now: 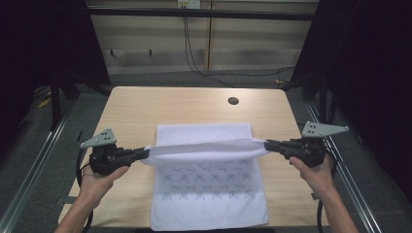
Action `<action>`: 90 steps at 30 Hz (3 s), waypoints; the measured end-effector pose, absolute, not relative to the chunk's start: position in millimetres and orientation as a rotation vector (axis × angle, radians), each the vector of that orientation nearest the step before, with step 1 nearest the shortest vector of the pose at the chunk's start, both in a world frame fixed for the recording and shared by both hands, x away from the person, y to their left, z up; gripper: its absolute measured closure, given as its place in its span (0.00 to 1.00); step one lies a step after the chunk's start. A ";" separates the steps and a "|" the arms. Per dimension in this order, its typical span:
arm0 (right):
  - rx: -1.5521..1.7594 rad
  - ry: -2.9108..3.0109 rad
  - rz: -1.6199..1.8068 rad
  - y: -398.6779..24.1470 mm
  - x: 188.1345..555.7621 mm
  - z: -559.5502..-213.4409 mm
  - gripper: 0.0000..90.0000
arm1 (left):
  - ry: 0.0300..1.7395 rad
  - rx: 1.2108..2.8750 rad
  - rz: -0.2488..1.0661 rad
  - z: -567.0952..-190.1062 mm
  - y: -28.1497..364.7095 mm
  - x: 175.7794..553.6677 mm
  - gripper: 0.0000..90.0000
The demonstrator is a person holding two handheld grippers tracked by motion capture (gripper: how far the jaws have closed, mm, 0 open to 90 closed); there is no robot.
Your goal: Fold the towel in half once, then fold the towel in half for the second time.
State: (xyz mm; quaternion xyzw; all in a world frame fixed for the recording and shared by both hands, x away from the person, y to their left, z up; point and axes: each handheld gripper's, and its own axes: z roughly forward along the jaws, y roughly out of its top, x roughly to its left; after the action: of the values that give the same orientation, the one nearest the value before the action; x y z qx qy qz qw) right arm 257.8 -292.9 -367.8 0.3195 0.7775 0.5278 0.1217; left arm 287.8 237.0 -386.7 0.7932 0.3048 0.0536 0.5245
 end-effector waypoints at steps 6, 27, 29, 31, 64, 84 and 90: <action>0.954 2.338 1.500 -290.5 239.5 -394.6 0.97 | 0.720 1.971 0.096 -419.5 233.5 267.0 0.96; 1.033 2.641 1.325 -298.8 180.8 -475.3 0.86 | 0.580 2.152 -0.094 -477.3 229.6 223.0 0.86; 1.020 2.671 1.328 -298.9 174.7 -475.2 0.86 | 0.555 2.144 -0.117 -474.8 230.9 222.4 0.83; 0.994 2.690 1.342 -297.4 170.2 -473.0 0.83 | 0.538 2.132 -0.147 -474.8 232.2 222.1 0.80; 1.248 2.458 1.146 -231.0 352.3 -501.3 0.70 | 0.858 2.093 0.045 -505.3 202.0 366.8 0.71; 1.172 2.602 1.090 -236.8 293.6 -494.4 0.72 | 0.805 2.137 -0.049 -501.3 199.5 321.5 0.68; 1.178 2.638 1.071 -230.6 278.4 -491.5 0.71 | 0.796 2.182 -0.042 -496.4 202.3 288.6 0.66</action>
State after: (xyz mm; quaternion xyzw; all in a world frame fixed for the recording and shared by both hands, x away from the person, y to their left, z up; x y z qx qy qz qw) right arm 278.4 -230.6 -491.5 0.3821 0.8558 0.3474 0.0302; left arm 288.6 202.3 -496.4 0.8618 0.3144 -0.0166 0.3978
